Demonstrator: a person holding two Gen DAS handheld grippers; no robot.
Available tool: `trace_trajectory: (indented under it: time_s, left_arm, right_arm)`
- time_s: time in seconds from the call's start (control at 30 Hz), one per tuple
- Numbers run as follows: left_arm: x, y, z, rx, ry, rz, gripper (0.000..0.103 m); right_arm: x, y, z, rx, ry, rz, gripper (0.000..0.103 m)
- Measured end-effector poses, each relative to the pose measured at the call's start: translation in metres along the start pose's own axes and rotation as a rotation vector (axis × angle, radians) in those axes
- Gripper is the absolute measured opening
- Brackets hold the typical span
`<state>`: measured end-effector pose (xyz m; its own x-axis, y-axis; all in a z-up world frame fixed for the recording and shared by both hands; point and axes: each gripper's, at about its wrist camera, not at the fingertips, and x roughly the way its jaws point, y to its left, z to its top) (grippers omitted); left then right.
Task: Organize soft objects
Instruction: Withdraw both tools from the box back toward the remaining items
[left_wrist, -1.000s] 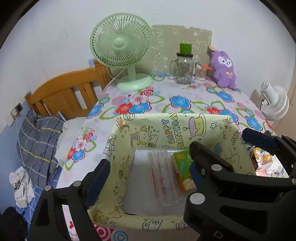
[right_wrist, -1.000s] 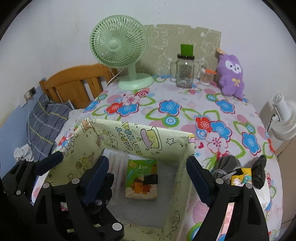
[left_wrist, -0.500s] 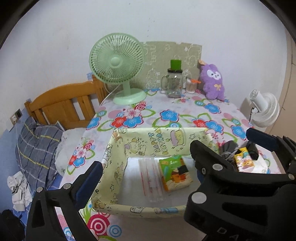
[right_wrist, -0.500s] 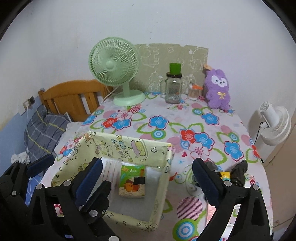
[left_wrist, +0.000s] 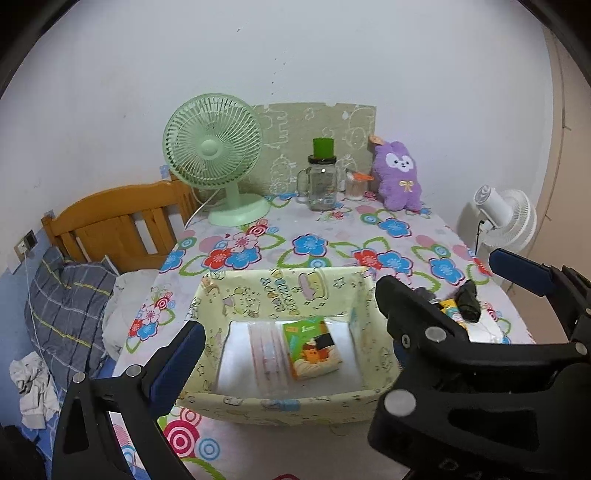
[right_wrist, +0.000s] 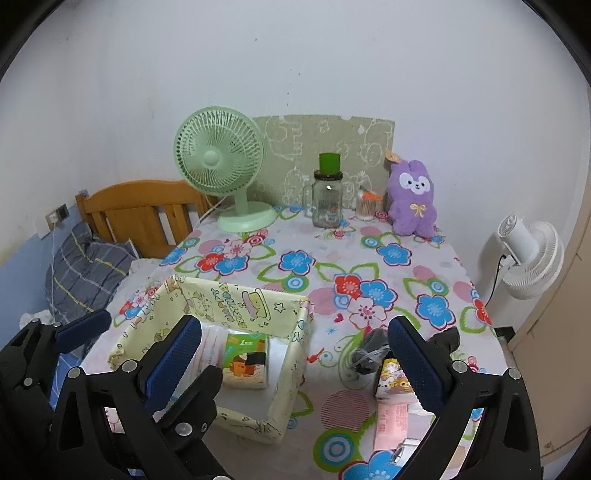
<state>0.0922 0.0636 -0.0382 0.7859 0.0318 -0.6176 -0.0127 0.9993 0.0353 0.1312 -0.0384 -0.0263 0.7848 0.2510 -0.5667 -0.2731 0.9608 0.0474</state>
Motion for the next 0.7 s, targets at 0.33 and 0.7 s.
trace_trajectory:
  time_s: [0.33,0.7]
  left_arm:
    - [-0.012,-0.024,-0.001,0.003,-0.027,-0.026,0.103]
    - [-0.018,-0.054,-0.003,0.009,-0.045,-0.067,0.103]
  right_arm:
    - [-0.026,-0.020,-0.003,-0.016,-0.063,-0.080,0.103]
    - [-0.042,-0.051,-0.013,0.043,-0.045,-0.107,0.103]
